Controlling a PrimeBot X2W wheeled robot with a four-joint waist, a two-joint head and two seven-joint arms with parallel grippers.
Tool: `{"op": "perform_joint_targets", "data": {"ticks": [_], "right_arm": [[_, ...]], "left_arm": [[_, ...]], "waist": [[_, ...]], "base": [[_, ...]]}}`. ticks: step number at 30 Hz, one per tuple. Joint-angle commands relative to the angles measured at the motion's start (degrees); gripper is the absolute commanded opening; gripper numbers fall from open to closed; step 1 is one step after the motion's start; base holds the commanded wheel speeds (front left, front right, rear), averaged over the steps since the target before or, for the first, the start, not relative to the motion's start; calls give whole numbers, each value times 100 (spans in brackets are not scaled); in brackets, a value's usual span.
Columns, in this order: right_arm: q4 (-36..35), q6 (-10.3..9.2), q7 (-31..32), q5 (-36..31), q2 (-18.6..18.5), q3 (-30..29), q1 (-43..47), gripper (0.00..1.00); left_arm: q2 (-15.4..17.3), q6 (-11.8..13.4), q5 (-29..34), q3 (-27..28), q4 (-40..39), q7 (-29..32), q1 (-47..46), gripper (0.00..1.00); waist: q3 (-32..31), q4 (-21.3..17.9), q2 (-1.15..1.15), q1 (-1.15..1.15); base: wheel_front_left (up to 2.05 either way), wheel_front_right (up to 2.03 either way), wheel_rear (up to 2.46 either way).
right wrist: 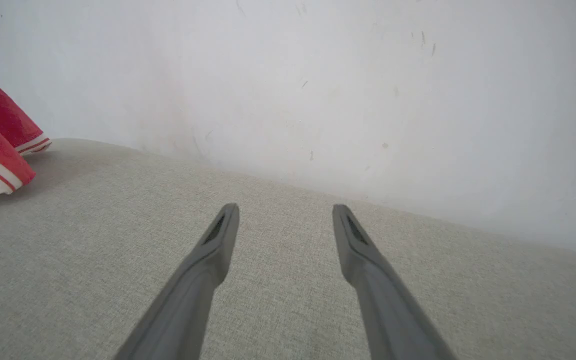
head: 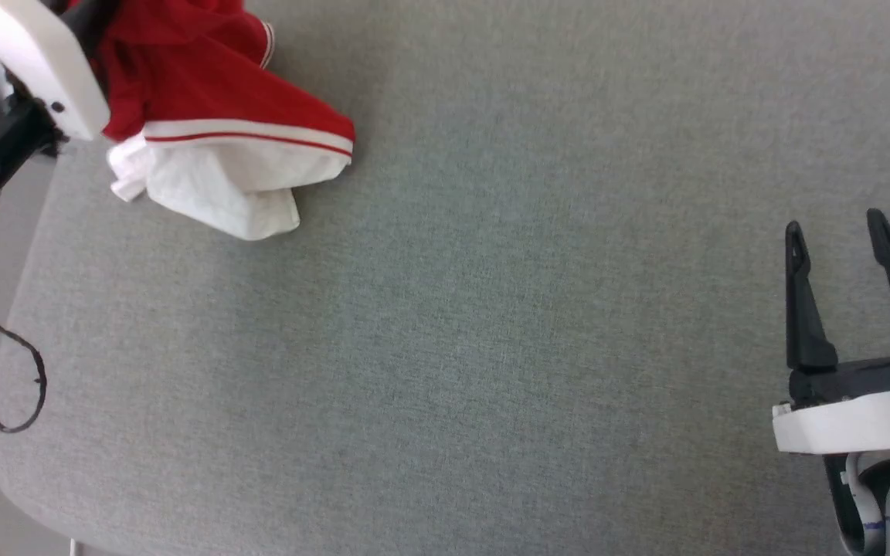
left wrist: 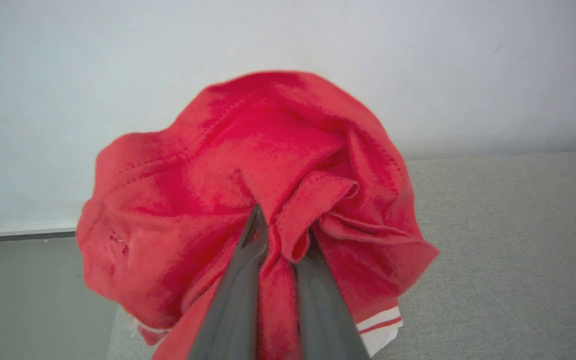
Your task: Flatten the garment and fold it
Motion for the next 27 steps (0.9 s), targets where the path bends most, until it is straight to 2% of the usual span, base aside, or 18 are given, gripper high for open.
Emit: {"op": "perform_joint_targets", "data": {"ticks": [1, 10, 18, 24, 27], "right_arm": [[91, -5, -97, 85, 2, 2, 63, 100], [472, -5, -330, 380, 2, 32, 235, 100], [692, -5, -499, 624, 2, -1, 416, 100], [758, -5, -580, 733, 2, -80, 472, 100], [786, -5, -611, 775, 3, -135, 524, 100]], "left_arm": [[4, -3, -68, -22, -140, -94, -129, 0], [-136, 29, 182, -165, -573, -230, -444, 0], [-664, 301, 189, -324, -1225, -6, -661, 0], [-1094, 372, 212, -691, -1949, 293, -596, 0], [-1343, 496, 205, -840, -2319, 366, -504, 0]], "waist": [[-544, -33, 0, 1], [-1220, -205, 0, 1], [-1729, -493, 0, 1], [-1963, -833, 0, 1], [-2040, -1017, 0, 1]], "base": [[0, 0, 0], [0, 0, 0], [0, 0, 0], [0, 0, 0], [0, 0, 0]]}}
